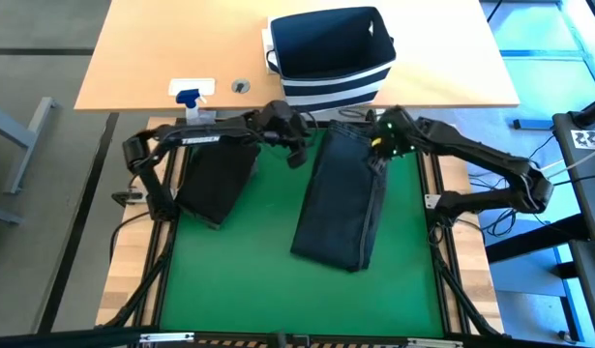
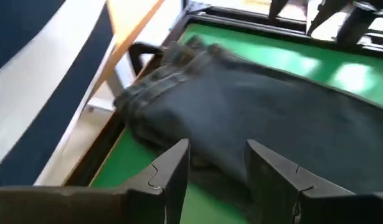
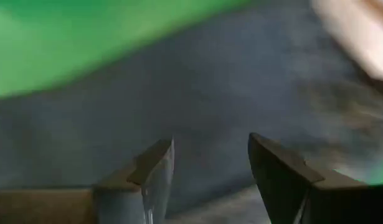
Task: Fold Laundry from Bin
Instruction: Fold the blue pants
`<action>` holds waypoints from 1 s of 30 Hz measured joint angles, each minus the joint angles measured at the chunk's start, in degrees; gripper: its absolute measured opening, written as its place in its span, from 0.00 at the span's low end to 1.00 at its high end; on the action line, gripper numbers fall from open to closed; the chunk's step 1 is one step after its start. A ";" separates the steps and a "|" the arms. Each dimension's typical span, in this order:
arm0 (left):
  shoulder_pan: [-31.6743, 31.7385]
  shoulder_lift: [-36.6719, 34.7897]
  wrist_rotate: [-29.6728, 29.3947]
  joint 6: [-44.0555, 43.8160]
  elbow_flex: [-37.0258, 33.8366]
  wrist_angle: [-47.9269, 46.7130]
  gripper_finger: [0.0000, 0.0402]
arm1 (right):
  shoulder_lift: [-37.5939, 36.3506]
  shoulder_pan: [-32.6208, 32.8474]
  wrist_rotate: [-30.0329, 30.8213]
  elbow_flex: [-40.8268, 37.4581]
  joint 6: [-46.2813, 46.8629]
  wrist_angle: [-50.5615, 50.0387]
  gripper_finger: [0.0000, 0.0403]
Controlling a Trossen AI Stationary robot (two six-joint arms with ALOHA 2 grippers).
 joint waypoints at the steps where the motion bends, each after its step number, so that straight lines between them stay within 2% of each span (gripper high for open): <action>1: -0.52 -0.98 0.05 0.79 0.00 -0.92 0.37 | -0.77 1.77 -2.75 0.00 1.67 0.73 0.51; 3: -1.39 -2.82 0.18 1.37 0.02 -0.58 0.37 | -1.87 6.08 -5.11 0.02 4.96 2.85 0.51; 5: -2.09 -4.17 -0.09 1.51 0.02 0.84 0.37 | -2.45 10.64 -4.50 0.02 7.56 3.72 0.51; 10: -3.68 -4.73 -2.12 3.50 0.07 9.26 0.37 | -2.55 21.32 1.91 0.02 12.25 5.08 0.51; 12: -4.45 -4.73 -2.34 3.89 0.65 9.88 0.38 | -2.55 25.14 4.69 0.02 14.17 5.58 0.51; 17: -8.16 -4.75 -1.45 3.46 4.87 0.52 0.48 | -2.55 35.36 9.28 0.02 19.51 5.61 0.51; 23: -16.66 -4.79 -2.71 3.41 6.38 -9.21 0.62 | -2.55 47.63 14.53 0.02 25.79 5.61 0.51; 30: -29.50 -4.27 -7.74 -1.10 6.36 -17.48 0.64 | -2.55 58.38 18.02 0.02 35.30 6.72 0.51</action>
